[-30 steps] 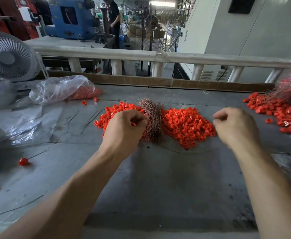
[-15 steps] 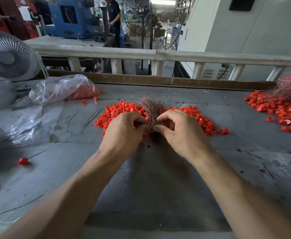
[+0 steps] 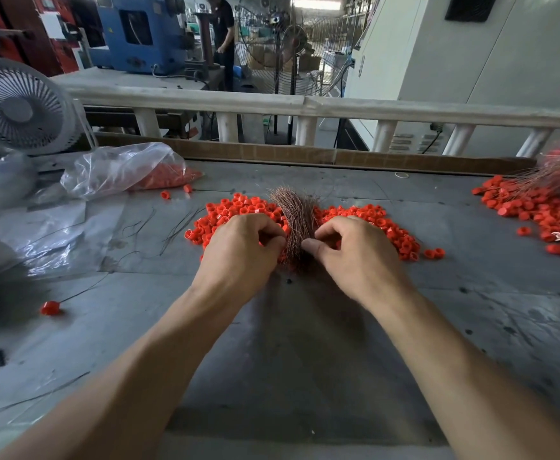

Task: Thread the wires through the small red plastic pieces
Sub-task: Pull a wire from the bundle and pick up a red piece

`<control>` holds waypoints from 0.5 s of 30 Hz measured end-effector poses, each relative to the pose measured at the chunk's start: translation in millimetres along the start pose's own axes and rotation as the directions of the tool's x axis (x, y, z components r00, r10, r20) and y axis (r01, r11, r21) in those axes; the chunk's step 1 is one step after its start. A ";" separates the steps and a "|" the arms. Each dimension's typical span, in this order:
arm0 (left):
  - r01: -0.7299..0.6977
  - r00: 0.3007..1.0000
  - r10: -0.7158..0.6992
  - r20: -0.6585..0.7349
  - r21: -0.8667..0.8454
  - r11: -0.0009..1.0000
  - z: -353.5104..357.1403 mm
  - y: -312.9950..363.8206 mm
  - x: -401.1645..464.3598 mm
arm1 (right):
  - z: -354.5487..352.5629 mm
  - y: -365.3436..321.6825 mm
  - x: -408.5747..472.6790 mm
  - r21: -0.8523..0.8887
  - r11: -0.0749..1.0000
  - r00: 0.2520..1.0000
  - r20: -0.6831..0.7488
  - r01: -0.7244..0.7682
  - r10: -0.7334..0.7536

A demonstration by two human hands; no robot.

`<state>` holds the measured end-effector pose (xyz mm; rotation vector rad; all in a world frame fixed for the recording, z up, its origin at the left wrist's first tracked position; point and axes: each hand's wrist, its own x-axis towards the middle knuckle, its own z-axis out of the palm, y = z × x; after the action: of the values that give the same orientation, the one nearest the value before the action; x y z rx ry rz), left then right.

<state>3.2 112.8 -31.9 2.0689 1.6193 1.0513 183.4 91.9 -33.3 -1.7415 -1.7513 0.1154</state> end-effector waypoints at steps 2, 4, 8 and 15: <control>-0.006 1.000 0.006 0.002 0.007 1.000 -0.3 0.5 -0.3 | 0.7 1.7 -1.0 -0.027 0.999 0.999 0.014 -0.033 0.034; -0.009 1.000 0.009 0.009 0.005 1.000 -0.2 0.9 -0.8 | 1.2 0.9 -1.7 -0.017 0.999 0.999 0.004 -0.044 0.044; -0.008 1.000 0.008 0.015 -0.002 1.000 -1.3 1.5 -1.3 | -0.7 -2.2 -1.7 0.014 0.999 0.998 -0.051 -0.039 0.040; -0.067 0.998 0.066 -0.012 -0.069 0.995 -0.8 4.8 -2.7 | -10.5 -6.3 -2.7 0.031 0.999 0.980 -0.194 0.038 -0.032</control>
<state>5.8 108.7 -29.2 2.0880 1.5056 1.1252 182.9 84.7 -22.9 -1.6384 -1.6280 -0.0381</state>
